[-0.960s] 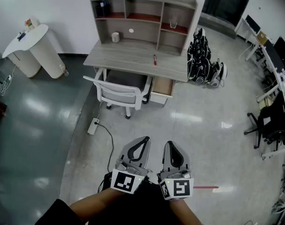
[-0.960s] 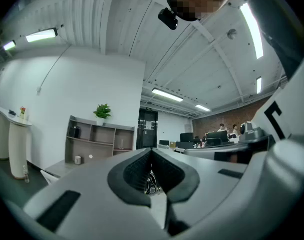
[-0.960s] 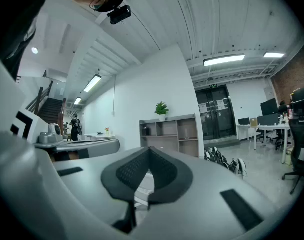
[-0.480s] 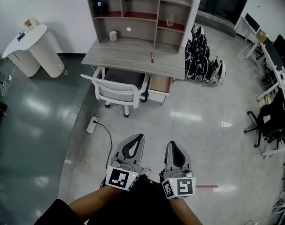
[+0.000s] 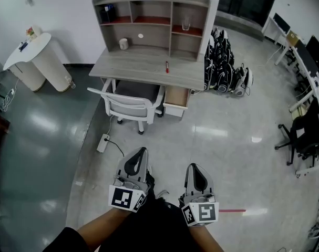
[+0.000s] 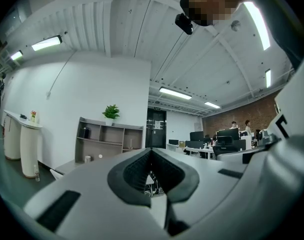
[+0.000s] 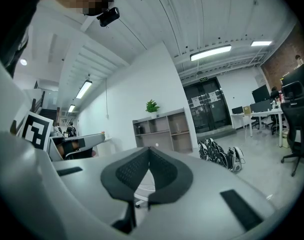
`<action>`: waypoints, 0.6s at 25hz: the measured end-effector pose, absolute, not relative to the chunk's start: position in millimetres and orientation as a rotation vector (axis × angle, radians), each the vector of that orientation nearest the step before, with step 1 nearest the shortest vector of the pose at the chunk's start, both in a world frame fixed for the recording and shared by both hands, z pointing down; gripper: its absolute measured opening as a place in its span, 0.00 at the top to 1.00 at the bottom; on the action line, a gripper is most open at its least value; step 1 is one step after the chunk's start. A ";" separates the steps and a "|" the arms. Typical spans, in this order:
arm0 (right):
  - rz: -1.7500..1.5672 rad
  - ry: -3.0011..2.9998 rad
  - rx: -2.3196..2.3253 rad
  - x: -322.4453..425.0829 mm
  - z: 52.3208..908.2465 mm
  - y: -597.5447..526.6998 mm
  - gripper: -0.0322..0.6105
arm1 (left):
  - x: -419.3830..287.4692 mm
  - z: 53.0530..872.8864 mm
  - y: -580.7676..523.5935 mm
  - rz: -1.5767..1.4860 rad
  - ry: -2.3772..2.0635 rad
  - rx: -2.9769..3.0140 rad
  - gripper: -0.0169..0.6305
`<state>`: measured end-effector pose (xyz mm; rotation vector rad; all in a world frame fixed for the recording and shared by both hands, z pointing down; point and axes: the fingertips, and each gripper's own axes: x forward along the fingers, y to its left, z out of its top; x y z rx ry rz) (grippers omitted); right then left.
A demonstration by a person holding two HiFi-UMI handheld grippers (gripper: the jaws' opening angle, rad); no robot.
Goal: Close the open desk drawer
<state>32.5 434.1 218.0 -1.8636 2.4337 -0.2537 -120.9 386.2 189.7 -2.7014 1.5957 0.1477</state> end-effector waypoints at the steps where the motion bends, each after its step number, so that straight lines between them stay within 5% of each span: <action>1: -0.255 2.432 -1.867 36.0 219.6 432.1 0.93 | -119.0 192.0 384.0 0.145 1.601 -2.704 0.97; 15: -0.308 2.441 -1.890 55.9 234.0 371.6 0.93 | -81.1 207.2 325.5 0.136 1.565 -2.776 0.97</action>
